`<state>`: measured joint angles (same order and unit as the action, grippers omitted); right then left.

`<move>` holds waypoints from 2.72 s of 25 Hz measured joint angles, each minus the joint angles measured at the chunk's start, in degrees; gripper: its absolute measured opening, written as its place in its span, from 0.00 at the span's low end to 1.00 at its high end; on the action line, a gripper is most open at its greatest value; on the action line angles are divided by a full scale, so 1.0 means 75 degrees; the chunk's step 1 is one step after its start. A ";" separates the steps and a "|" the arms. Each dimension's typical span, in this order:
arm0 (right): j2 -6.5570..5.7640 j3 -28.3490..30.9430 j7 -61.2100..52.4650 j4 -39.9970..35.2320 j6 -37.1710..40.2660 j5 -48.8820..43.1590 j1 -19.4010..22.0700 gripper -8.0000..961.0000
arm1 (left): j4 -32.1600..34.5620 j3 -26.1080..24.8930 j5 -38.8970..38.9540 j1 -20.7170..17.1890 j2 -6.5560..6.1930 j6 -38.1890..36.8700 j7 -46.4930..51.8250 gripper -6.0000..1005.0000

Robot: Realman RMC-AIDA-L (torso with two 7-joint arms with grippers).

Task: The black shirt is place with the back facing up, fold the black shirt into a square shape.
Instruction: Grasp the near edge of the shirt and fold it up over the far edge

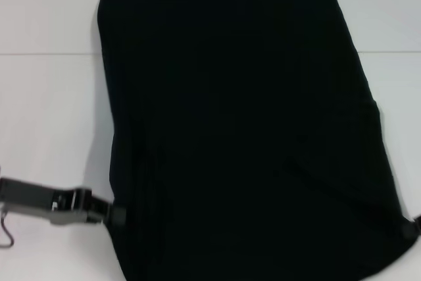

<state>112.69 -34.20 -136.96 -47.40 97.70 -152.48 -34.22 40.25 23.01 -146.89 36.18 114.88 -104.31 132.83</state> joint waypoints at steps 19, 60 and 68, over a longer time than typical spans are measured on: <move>0.0204 0.0562 0.0130 -0.0815 0.1324 0.0471 0.0868 0.07 | 0.0263 0.0150 -0.0359 -0.0072 0.0100 -0.0671 0.0128 0.07; 0.0631 -0.1048 0.0420 0.2813 -0.9614 0.2048 -0.2501 0.07 | -0.1793 0.2754 0.1001 0.2183 0.0681 1.0113 0.1107 0.07; 0.0618 -0.1170 0.0425 0.2881 -1.0149 0.2047 -0.2553 0.07 | -0.1755 0.2756 0.1025 0.2305 0.0791 1.0619 0.1009 0.07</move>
<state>117.33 -42.97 -133.77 -25.79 21.58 -137.12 -53.37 27.09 43.68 -139.20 53.47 120.82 -24.66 140.40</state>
